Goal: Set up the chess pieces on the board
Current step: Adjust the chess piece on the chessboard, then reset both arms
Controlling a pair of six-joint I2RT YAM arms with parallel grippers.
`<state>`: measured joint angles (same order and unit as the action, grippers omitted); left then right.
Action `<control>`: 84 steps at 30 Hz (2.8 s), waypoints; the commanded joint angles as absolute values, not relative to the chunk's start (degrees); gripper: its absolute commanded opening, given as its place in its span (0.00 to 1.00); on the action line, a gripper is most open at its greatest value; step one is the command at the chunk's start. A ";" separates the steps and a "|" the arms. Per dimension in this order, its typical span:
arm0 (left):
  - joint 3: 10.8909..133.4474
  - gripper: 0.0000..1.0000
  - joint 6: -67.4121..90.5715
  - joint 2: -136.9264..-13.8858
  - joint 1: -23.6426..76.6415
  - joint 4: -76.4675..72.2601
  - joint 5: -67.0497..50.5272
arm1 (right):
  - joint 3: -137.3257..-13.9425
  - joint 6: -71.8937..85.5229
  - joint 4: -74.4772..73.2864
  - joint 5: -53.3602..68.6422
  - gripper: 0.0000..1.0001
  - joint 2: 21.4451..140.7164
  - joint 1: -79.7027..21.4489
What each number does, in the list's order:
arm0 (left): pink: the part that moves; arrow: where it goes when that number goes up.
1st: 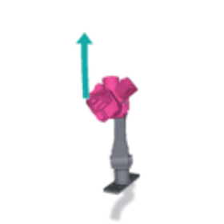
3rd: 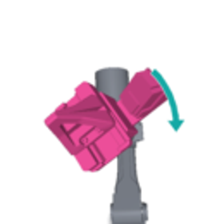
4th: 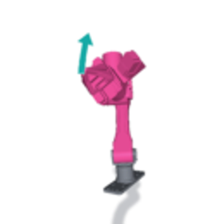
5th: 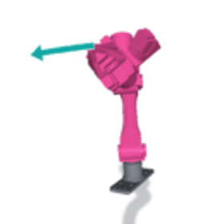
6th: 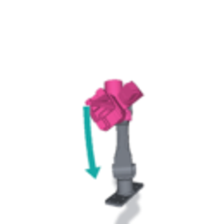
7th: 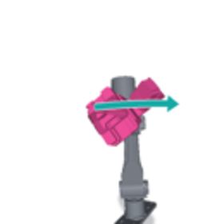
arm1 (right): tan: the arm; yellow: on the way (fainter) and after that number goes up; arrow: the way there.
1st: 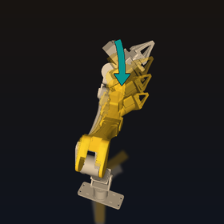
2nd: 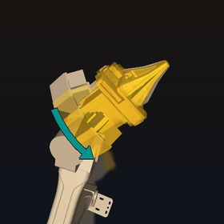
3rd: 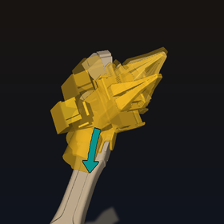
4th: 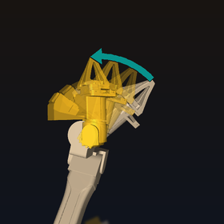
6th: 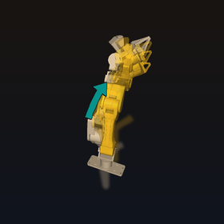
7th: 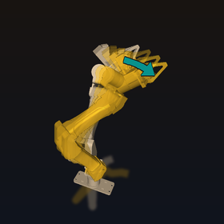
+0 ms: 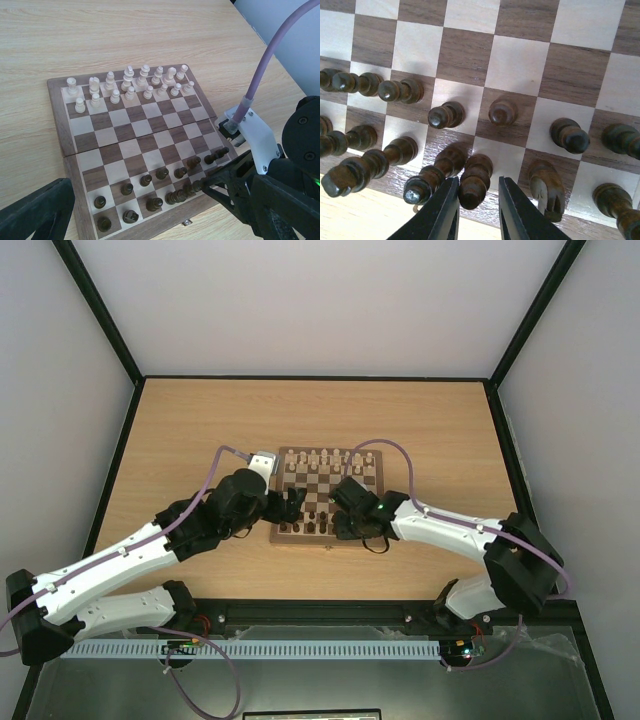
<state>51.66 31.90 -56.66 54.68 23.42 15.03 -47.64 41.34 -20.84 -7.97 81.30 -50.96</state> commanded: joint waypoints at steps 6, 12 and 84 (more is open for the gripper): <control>51.06 0.99 31.01 -56.21 54.42 22.15 14.60 | -48.86 40.87 -21.86 -8.61 0.20 82.15 -50.67; 50.98 0.99 30.94 -56.40 54.40 22.02 14.33 | -48.66 40.91 -23.05 -9.34 0.17 81.50 -50.76; 53.17 0.99 30.66 -57.70 54.40 22.28 14.76 | -48.00 38.03 -25.60 -11.23 0.99 55.05 -53.22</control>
